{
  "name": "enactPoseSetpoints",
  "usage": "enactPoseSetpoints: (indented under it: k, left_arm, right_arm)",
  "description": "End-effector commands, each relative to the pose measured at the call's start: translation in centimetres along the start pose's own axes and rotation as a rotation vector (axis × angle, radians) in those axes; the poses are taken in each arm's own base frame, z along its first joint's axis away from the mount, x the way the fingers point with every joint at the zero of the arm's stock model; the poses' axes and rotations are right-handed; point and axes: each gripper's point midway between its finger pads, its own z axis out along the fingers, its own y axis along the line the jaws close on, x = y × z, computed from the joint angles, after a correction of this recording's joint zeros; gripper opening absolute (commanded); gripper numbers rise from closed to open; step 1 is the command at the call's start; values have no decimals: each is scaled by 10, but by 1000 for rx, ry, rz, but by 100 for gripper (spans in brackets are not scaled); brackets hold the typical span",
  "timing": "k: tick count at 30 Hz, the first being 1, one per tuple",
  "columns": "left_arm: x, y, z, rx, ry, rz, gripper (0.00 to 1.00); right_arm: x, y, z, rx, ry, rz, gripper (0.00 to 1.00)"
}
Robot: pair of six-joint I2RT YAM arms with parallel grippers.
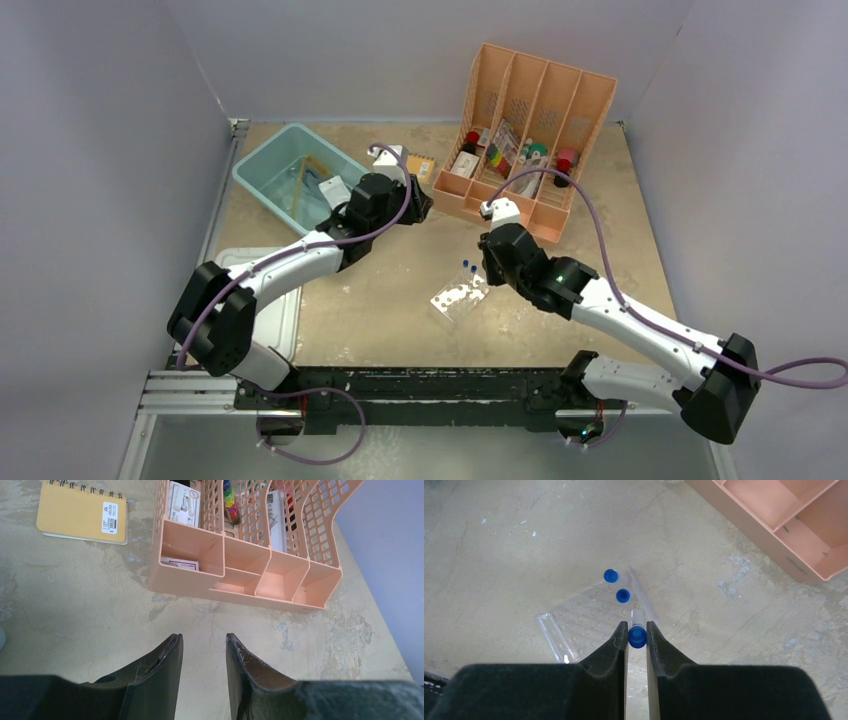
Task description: Organize the chemistry lab equipment
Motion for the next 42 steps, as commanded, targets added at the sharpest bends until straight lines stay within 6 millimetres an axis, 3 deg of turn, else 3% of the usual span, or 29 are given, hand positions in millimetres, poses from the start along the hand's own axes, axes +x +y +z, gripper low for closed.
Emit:
enactPoseSetpoints:
  k: [1,5,32,42]
  left_arm:
    - [-17,-4,-6,3,-50,-23,36]
    - [-17,-4,-9,2,-42,-18,36]
    - [-9,4,-17,-31,-9,2,36]
    - [-7,6,-17,-34,-4,10,36]
  right_arm:
    - [-7,9,3,3,-71,44,8]
    - [-1,17,8,-28,-65,45,8]
    - [27,10,37,37,-11,-19,10]
    - [33,17,41,6,18,-39,27]
